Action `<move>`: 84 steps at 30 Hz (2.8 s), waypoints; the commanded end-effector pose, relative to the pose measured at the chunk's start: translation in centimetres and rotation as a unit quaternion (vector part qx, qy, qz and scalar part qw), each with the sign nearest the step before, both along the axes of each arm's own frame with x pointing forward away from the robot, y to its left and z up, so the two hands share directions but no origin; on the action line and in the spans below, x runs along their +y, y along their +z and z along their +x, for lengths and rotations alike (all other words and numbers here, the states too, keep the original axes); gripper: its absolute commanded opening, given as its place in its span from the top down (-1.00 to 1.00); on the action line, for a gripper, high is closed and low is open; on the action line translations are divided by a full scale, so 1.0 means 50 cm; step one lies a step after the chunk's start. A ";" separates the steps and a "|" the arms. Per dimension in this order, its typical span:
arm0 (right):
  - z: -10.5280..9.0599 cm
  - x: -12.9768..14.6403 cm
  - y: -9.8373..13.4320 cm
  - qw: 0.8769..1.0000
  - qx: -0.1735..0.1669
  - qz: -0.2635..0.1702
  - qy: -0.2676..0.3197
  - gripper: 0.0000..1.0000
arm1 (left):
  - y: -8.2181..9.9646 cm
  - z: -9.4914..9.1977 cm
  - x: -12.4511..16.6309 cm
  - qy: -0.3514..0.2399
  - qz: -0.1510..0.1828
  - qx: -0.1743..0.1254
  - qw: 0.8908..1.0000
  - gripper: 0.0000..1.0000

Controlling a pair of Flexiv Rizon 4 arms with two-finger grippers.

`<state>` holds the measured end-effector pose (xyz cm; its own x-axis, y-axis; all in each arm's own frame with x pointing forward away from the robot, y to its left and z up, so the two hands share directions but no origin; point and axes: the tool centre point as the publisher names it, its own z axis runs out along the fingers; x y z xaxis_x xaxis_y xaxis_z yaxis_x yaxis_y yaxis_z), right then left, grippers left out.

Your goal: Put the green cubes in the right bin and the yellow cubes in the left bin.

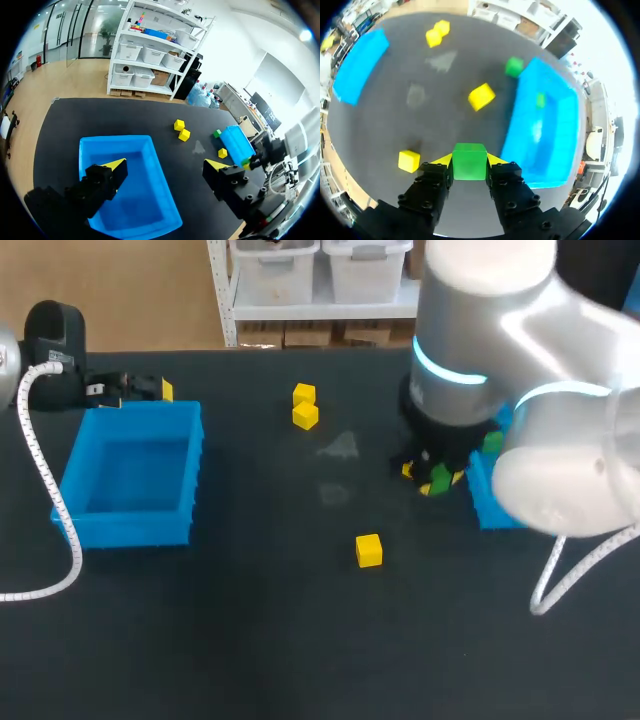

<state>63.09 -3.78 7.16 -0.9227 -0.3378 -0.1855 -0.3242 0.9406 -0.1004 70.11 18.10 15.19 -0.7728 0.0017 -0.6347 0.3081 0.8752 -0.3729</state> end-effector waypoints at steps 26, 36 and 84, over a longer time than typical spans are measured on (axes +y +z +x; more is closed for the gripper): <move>0.139 -0.230 0.013 0.988 0.009 0.009 -0.153 -1.00 | -0.004 -0.001 0.005 -0.003 -0.005 -0.004 1.000 -1.00; 0.143 -0.207 0.057 0.987 -0.002 -0.004 -0.162 -1.00 | -0.004 -0.001 0.005 -0.003 -0.005 -0.004 1.000 -1.00; 0.231 0.101 -0.019 0.971 -0.028 -0.033 -0.235 -1.00 | -0.004 -0.001 0.005 -0.003 -0.005 -0.004 1.000 -1.00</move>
<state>74.42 1.29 6.29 -0.9663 0.1017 -0.2364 0.1451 0.9740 -0.1742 70.11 18.10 15.19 -0.7728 0.0017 -0.6347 0.3081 0.8752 -0.3729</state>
